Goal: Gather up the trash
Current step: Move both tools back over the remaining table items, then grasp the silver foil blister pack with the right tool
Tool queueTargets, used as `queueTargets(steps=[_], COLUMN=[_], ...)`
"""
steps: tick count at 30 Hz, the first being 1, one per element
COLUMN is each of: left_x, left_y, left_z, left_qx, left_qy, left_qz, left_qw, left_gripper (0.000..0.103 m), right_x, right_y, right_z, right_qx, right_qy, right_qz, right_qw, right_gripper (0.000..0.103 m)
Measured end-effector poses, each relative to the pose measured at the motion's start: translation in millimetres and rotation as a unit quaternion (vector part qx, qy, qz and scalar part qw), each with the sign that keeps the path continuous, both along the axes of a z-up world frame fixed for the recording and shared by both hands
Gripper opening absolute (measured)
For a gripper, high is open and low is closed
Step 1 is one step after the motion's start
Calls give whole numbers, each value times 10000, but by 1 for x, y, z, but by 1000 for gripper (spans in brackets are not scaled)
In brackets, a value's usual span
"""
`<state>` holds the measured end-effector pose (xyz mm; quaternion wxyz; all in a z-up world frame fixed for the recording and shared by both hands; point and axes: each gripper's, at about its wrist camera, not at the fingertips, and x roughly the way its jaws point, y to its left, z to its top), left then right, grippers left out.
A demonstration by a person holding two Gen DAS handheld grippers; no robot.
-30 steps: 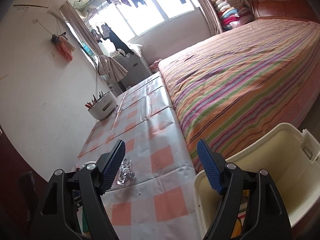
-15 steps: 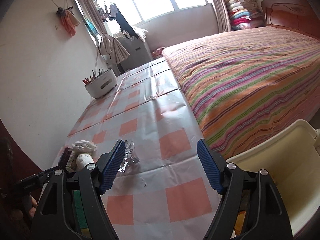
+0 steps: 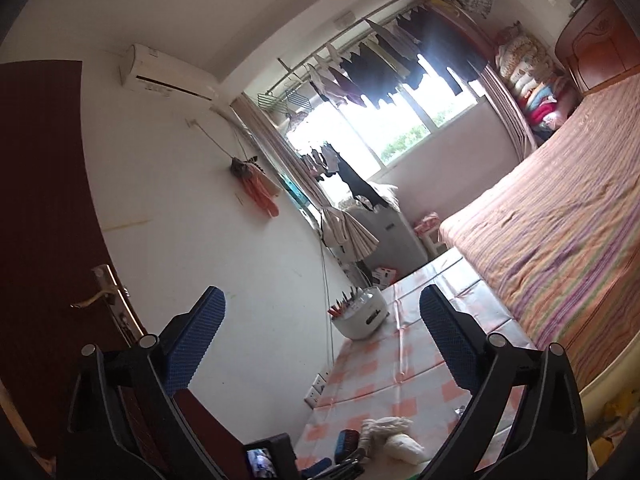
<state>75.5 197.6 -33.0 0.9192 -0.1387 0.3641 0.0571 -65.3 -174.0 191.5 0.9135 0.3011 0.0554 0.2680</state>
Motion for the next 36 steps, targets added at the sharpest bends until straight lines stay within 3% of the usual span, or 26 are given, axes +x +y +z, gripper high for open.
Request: queueTargets(steps=[6, 15, 20, 24, 30, 36], left_x=[3, -1, -2, -5, -8, -12], left_y=[14, 14, 14, 16, 23, 34], left_z=[-6, -9, -8, -7, -9, -6], left_qx=[-80, -18, 89, 101, 126, 139], left_qy=[97, 188, 189, 176, 223, 185], left_qz=[281, 186, 157, 161, 207, 319], left_qw=[9995, 9996, 9997, 9997, 9995, 9992], left_gripper=[69, 69, 69, 69, 69, 69], right_x=[-5, 9, 13, 21, 32, 29], right_y=[6, -3, 21, 37, 39, 44], right_z=[-5, -4, -15, -16, -26, -27], right_qx=[176, 216, 46, -178, -103, -121], right_qy=[136, -54, 90, 87, 372, 356], right_qz=[432, 318, 634, 548, 630, 831], right_qw=[9988, 9992, 9979, 9983, 9973, 9958], right_gripper=[96, 96, 96, 96, 96, 96])
